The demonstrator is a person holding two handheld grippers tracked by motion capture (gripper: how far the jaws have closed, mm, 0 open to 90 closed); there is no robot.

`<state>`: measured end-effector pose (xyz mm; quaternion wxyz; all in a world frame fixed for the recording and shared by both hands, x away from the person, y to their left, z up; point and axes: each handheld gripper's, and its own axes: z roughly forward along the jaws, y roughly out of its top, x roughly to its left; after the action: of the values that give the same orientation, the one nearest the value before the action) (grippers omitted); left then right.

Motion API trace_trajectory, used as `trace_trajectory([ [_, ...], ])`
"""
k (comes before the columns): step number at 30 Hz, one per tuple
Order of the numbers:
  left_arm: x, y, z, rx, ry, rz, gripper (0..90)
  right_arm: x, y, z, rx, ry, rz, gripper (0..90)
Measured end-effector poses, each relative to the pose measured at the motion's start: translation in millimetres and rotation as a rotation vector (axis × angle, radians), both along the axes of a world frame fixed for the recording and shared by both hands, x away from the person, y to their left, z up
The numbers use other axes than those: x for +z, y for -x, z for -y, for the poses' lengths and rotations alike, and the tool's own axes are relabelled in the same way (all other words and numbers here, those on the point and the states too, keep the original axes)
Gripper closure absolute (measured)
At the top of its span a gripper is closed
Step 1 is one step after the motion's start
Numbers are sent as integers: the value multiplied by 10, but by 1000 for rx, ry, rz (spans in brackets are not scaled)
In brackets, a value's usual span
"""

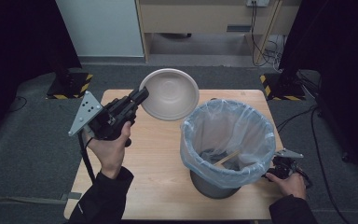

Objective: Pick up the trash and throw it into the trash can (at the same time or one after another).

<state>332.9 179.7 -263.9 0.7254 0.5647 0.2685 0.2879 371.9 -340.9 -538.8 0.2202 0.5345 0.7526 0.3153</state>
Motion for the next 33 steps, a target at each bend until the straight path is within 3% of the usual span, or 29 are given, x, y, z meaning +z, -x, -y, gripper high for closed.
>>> trace_trajectory([
  [13,139,10,387,-69,-24,18,840,0,0,0,0,0,0,19],
  [21,118,-2,640,-122,-42,7,839,0,0,0,0,0,0,19],
  [33,-109,-129,1042,-230,-143,-80,835,0,0,0,0,0,0,19],
])
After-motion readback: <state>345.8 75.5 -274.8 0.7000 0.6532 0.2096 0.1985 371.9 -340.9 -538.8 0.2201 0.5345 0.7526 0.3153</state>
